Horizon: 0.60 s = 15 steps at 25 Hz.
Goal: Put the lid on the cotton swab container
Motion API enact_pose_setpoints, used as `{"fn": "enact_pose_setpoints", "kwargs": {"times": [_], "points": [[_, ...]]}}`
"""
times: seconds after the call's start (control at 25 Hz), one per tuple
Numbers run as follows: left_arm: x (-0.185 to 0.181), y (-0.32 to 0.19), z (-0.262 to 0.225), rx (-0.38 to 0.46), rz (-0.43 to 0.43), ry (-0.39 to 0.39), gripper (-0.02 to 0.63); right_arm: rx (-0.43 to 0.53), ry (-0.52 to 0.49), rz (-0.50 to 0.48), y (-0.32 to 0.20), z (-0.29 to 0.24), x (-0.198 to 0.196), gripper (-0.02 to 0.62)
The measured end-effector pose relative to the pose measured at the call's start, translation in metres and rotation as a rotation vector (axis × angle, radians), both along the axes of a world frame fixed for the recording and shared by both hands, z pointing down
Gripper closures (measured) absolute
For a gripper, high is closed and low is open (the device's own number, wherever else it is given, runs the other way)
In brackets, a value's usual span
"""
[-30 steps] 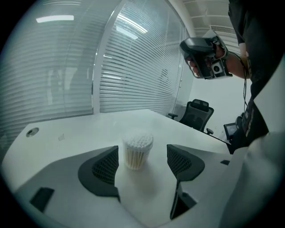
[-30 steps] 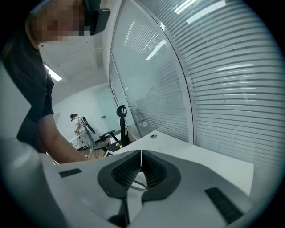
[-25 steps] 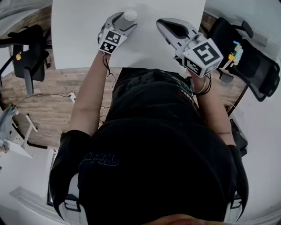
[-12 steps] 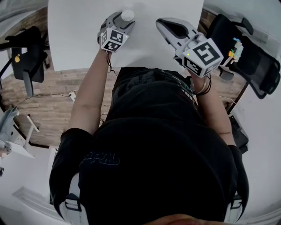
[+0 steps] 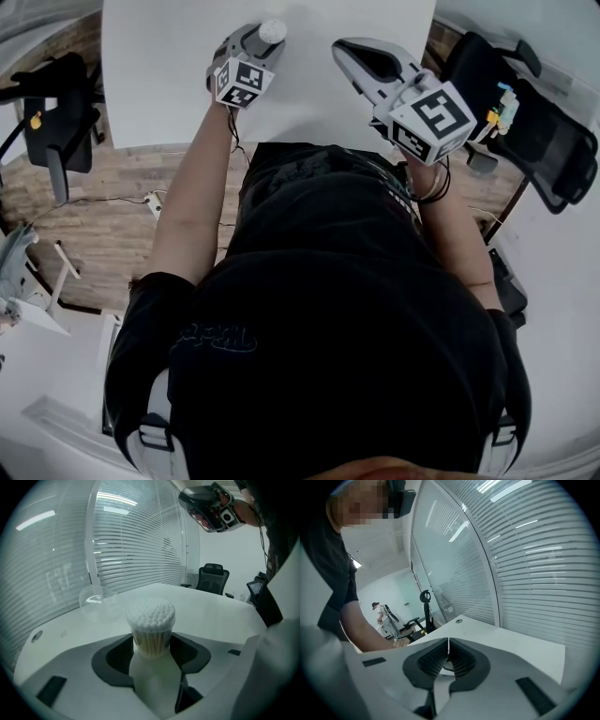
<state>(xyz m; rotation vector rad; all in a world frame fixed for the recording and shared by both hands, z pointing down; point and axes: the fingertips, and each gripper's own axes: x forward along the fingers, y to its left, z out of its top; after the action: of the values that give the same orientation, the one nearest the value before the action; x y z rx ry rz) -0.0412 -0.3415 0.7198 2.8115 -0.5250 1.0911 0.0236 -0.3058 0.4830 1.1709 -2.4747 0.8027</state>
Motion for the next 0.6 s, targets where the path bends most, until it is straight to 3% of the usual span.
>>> {"fn": "enact_pose_setpoints", "kwargs": {"times": [0.6], "points": [[0.012,0.010,-0.029,0.021,-0.025,0.039,0.356,0.035,-0.001,-0.037,0.018,-0.011,0.005,0.571]]}}
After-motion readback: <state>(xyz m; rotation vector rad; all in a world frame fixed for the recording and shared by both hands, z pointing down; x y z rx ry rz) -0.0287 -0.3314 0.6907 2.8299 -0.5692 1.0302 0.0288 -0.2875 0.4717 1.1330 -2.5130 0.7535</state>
